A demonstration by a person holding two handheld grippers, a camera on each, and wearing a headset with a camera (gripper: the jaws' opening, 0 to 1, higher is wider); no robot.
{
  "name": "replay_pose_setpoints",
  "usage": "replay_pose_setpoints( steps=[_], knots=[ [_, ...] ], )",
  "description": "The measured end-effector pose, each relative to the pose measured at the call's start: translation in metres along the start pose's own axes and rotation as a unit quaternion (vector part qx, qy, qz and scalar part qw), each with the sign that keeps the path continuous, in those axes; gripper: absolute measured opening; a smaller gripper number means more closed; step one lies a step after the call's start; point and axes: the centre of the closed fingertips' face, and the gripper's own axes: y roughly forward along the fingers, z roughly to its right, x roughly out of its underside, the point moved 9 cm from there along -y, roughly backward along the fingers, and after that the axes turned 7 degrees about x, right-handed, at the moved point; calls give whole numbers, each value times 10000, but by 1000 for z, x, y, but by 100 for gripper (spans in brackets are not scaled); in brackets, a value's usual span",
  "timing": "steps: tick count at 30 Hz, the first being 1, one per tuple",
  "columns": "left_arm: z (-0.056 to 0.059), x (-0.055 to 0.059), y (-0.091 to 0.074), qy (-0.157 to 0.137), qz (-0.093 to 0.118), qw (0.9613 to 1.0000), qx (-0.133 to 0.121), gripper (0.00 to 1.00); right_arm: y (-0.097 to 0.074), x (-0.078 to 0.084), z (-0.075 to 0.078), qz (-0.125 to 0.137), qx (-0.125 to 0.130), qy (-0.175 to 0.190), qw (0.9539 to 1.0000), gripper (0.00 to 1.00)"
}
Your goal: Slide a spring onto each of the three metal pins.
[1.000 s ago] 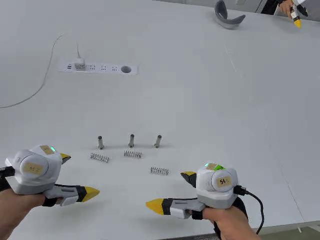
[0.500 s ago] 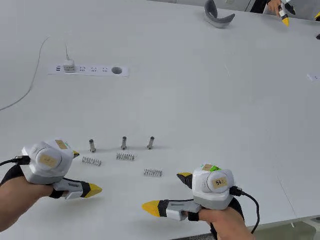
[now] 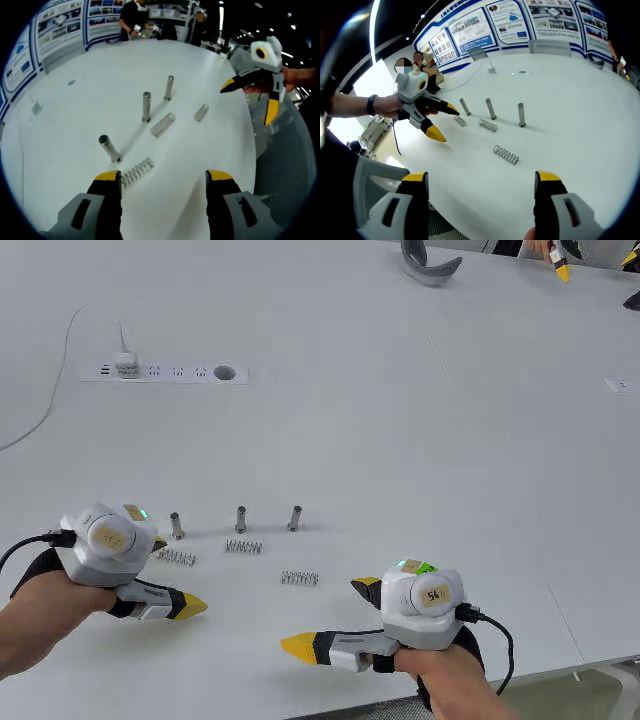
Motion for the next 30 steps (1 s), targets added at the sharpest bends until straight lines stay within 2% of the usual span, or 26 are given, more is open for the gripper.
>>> replay_pose_setpoints(
  steps=[6,12,17,23,27,30],
  knots=[
    [5,8,0,33,-259,9997,34,66,-1,1,1,5,16,15,10000,88],
    [7,12,-4,86,-337,9994,-31,59,-2,3,3,15,35,49,10000,88],
    [8,15,-4,112,-423,9990,11,45,-1,2,0,24,10,35,10000,88],
    [9,17,-2,108,-424,9990,-17,34,-1,3,0,11,4,29,10000,88],
    [7,17,-1,-62,-350,9992,-179,28,-1,3,0,24,11,44,10000,88],
    [5,17,-1,-51,-349,9988,-326,23,-1,3,0,11,7,36,10000,88]
  ],
)
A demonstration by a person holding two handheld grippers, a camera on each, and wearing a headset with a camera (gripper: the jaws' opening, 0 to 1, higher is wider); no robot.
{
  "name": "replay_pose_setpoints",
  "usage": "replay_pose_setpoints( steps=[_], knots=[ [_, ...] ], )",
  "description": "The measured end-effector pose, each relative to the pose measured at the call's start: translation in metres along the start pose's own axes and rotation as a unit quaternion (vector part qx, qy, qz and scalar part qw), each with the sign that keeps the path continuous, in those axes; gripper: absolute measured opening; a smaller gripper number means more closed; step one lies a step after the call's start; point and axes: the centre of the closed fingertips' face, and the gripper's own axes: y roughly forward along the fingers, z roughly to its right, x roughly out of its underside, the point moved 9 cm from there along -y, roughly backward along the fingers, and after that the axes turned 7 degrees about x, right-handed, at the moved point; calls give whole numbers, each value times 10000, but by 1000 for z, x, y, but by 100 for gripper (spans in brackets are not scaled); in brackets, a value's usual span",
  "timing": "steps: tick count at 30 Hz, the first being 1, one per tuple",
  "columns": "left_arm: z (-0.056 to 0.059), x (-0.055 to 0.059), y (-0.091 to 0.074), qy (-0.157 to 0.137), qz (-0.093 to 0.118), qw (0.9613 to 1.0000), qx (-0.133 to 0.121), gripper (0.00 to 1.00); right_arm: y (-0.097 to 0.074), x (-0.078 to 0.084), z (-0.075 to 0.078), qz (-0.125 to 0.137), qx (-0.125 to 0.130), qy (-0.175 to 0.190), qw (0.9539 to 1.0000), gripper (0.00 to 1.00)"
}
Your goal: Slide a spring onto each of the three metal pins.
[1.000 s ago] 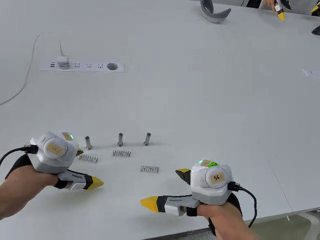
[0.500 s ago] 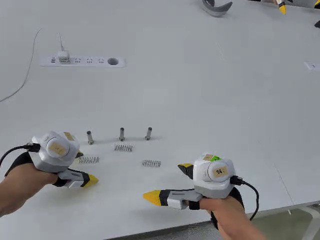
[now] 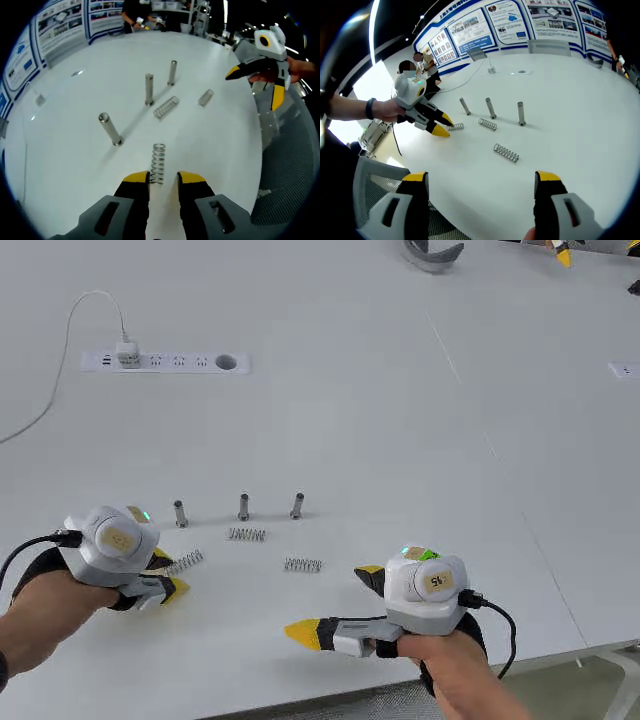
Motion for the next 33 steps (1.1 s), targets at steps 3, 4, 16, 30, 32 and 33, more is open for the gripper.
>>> replay_pose_setpoints(
  steps=[3,4,16,30,32,33],
  knots=[
    [0,-1,1,7,10,10000,-97,19,0,0,-1,-2,-12,3,10000,88],
    [1,-1,2,46,13,9999,-125,18,1,0,-1,-9,-21,-1,10000,88],
    [-2,0,6,205,-96,9989,-404,11,1,-1,-5,16,-89,-31,10000,88],
    [15,14,-1,-85,-38,9993,-357,10,-2,-1,-12,41,-198,-37,9998,87],
    [18,14,-5,-96,-19,9993,-358,10,-1,-1,-12,46,-228,-41,9997,86],
    [19,14,-6,-106,-7,9993,-352,10,-1,-2,-13,49,-249,-37,9997,86]
  ],
)
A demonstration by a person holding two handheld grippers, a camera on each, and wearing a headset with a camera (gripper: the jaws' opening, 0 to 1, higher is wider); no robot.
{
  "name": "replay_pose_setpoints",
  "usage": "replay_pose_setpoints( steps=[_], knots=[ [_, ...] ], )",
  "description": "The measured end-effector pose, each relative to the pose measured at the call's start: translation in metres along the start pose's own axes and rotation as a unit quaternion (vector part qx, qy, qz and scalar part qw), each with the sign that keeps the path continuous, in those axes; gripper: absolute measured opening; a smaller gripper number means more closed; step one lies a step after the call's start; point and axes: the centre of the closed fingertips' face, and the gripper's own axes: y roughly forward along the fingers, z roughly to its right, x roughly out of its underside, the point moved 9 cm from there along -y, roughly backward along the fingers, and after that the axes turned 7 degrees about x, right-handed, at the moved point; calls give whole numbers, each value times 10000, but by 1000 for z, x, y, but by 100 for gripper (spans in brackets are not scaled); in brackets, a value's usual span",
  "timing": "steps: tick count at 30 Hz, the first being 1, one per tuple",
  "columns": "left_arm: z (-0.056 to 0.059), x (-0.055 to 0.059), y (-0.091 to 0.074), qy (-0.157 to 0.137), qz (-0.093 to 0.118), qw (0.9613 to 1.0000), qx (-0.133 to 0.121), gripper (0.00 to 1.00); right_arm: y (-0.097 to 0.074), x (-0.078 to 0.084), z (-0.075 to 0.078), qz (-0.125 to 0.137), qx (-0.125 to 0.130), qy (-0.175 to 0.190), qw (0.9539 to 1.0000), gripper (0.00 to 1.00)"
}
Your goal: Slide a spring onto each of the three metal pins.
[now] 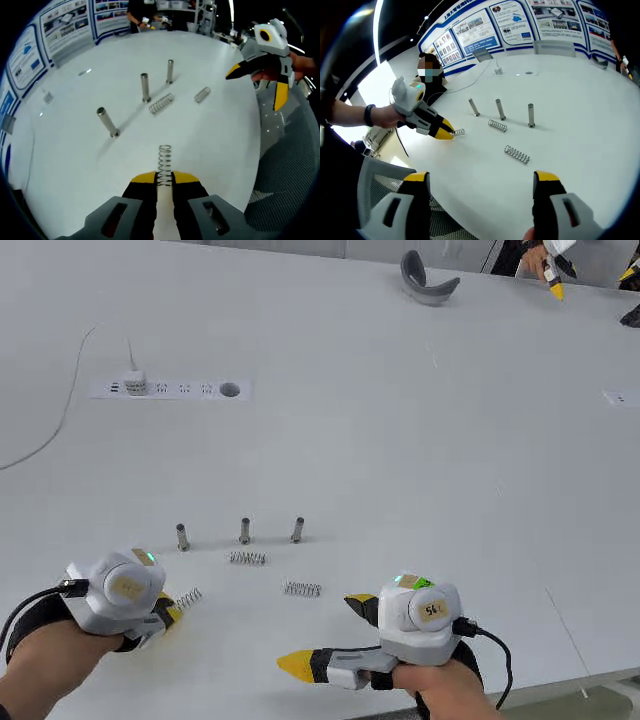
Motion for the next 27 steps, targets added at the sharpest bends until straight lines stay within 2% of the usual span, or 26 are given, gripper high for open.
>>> replay_pose_setpoints(
  steps=[7,11,15,21,27],
  knots=[
    [11,-4,-10,-18,131,9999,41,10,0,-3,-4,12,-112,4,9999,84],
    [18,-6,-16,31,232,9997,86,10,-3,-9,-3,184,-155,155,9996,82],
    [22,-8,-21,84,259,9996,106,10,-4,-9,-2,213,-169,192,9994,81],
    [29,-17,-31,210,366,9990,148,10,-4,-10,-3,231,-250,202,9992,76],
    [38,-29,-34,357,459,9980,229,10,-3,-15,-11,323,-560,289,9975,64]
  ],
)
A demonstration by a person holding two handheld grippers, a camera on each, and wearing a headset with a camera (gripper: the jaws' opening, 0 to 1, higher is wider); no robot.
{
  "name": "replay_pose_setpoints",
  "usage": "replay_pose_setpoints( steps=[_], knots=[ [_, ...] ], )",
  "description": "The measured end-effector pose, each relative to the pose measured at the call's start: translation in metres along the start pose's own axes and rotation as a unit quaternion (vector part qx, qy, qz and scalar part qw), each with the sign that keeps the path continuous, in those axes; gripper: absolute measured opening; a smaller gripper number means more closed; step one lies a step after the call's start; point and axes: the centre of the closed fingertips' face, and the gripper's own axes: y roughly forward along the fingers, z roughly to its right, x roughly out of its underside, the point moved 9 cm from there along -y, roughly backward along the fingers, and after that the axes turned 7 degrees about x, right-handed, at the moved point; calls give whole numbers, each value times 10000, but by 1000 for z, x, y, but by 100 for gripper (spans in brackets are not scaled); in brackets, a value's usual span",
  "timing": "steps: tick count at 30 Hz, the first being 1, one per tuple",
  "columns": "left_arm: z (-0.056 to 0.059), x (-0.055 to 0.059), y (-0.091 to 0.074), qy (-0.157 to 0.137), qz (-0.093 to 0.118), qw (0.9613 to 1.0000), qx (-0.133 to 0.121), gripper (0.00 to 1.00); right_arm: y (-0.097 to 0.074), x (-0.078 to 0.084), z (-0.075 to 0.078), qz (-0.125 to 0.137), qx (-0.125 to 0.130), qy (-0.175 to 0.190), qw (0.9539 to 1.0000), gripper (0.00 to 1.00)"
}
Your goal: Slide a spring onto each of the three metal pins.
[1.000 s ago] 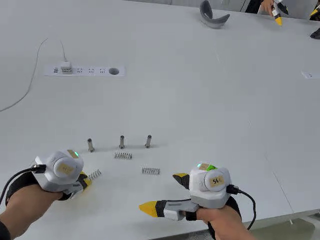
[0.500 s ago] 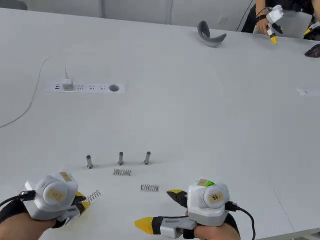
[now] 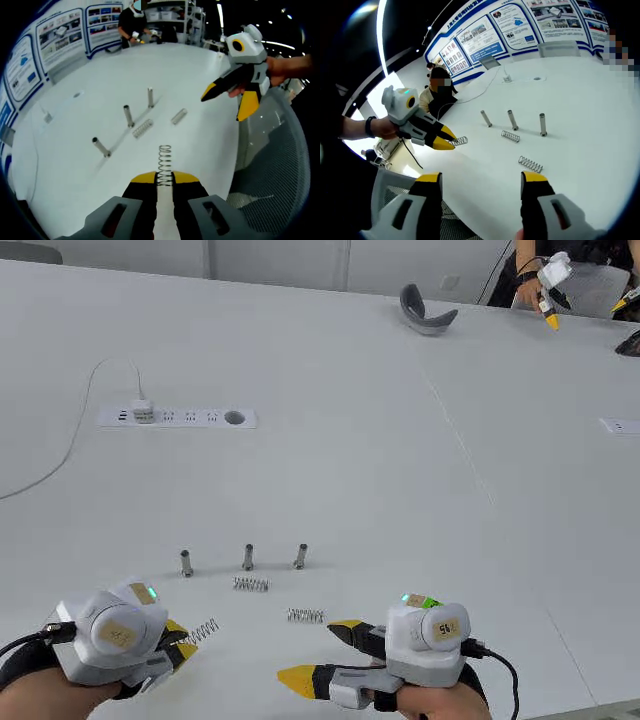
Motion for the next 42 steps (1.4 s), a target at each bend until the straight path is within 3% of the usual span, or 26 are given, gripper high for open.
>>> replay_pose_setpoints(
  steps=[6,11,15,24,34,42],
  knots=[
    [10,-16,1,256,127,9995,131,10,4,-6,0,69,-97,52,9999,61],
    [21,-22,7,449,130,9985,290,10,7,-9,3,87,-234,187,9995,58],
    [33,-28,11,616,132,9971,423,10,7,-12,2,171,-434,371,9982,51],
    [55,-43,20,877,232,9935,689,10,10,-6,-5,31,-785,633,9949,35],
    [61,-51,21,1136,258,9900,798,10,6,-2,-3,33,-961,973,9906,27],
    [66,-51,22,1300,231,9868,935,10,6,-2,-6,-23,-1085,1111,9879,21]
  ],
)
